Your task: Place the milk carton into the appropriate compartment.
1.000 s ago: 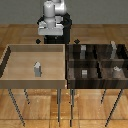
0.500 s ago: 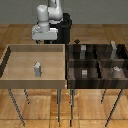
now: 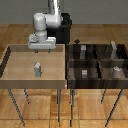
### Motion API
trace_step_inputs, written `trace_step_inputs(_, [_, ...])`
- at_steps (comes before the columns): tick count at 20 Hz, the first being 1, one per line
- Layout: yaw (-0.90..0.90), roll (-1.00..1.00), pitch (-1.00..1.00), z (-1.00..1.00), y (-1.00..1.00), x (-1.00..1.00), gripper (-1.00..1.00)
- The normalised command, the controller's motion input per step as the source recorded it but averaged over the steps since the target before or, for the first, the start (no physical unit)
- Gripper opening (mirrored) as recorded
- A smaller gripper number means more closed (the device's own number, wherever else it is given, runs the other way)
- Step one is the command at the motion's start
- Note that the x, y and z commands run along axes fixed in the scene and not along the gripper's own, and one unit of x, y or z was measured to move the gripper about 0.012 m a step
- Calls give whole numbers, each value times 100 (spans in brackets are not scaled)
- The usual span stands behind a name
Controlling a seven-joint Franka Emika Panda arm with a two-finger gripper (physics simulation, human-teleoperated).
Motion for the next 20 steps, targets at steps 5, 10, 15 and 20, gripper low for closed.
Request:
trace_step_inputs(5, [0,0,0,0,-40,40,100])
trace_step_inputs(10, [0,0,0,0,-40,20,100])
trace_step_inputs(15, [0,0,0,0,30,20,100])
trace_step_inputs(20, [0,0,0,0,0,40,100])
